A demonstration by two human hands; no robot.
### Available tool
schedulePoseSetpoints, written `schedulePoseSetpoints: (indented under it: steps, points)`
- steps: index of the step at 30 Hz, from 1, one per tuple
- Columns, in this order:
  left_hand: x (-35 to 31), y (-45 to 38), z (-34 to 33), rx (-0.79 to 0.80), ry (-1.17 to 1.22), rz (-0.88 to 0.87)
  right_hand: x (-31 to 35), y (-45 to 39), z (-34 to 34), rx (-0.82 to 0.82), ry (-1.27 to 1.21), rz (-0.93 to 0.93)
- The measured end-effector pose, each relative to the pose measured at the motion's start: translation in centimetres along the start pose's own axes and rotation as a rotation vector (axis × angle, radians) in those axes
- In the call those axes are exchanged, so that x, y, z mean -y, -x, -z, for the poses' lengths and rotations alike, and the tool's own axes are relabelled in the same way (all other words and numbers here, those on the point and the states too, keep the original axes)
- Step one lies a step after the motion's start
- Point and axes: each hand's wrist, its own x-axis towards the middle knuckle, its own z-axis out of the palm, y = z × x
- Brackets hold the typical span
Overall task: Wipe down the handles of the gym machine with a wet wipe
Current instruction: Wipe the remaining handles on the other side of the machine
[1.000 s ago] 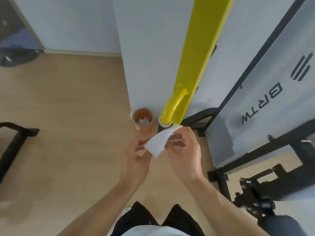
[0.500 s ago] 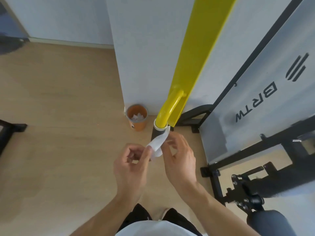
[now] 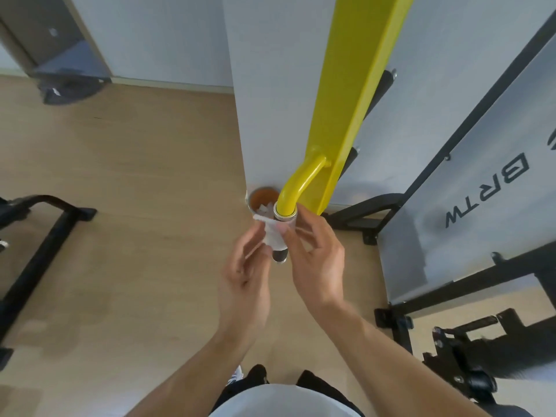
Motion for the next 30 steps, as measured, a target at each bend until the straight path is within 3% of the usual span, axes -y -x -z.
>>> schedulePoseSetpoints:
  steps: [3,5,13,19,26,30]
  points:
    - [0.9,-1.1,-0.2,0.196,-0.099,-0.040,-1.3,0.0,0.3,0.117,0.005,-0.016]
    - [1.1,-2.1,-0.5,0.240,-0.133,-0.019,-2.1,0.0,0.3,0.159,0.019,-0.011]
    - [1.0,-2.6,-0.9,0.241,-0.069,0.017,-1.8,0.0,-0.3,0.078,-0.039,0.041]
    - [2.9,-1.8,-0.8,0.288,-0.111,0.074,-5.0,1.1,0.0,0.109,0.160,-0.021]
    - [0.5,-2.5,-0.4,0.273,-0.078,0.014,-3.5,0.4,0.1,0.044,0.032,0.058]
    - [2.3,-2.3,-0.3,0.287,-0.172,0.028,-5.5,1.0,0.2,0.077,0.194,0.053]
